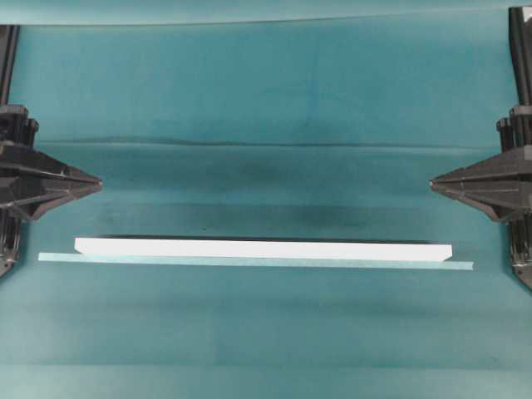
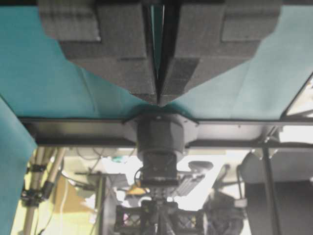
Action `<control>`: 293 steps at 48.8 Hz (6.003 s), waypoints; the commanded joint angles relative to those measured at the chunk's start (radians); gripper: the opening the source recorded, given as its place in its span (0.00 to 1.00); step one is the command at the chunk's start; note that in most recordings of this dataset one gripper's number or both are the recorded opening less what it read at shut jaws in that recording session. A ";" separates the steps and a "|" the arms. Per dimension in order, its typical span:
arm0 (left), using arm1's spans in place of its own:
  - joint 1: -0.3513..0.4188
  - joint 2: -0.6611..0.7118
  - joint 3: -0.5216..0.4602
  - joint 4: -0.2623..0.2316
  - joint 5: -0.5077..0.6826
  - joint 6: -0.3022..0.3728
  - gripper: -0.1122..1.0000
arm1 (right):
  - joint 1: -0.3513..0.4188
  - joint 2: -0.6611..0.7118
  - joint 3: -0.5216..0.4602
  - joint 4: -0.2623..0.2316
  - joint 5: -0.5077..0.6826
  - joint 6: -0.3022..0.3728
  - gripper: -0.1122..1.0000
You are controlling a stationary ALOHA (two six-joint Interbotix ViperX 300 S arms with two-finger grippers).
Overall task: Lift a wooden board with both hands.
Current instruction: 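Move both grippers down over the two ends of the white board, then close both grippers on the white board near each end, then lift the board with both grippers and move it away from the front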
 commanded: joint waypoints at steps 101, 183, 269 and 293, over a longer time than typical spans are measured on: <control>-0.074 0.646 -0.571 0.021 1.138 -0.127 0.96 | 0.008 0.776 -0.687 0.094 1.310 0.046 0.95; -0.021 0.982 -0.446 0.026 0.845 -0.043 0.96 | 0.026 1.025 -0.472 0.066 0.885 0.040 0.95; -0.025 0.844 -0.499 0.026 1.015 -0.035 0.26 | -0.028 0.976 -0.597 0.067 1.095 0.037 0.30; -0.021 0.805 -0.575 0.026 1.140 -0.029 0.26 | -0.043 0.930 -0.678 0.066 1.241 0.037 0.30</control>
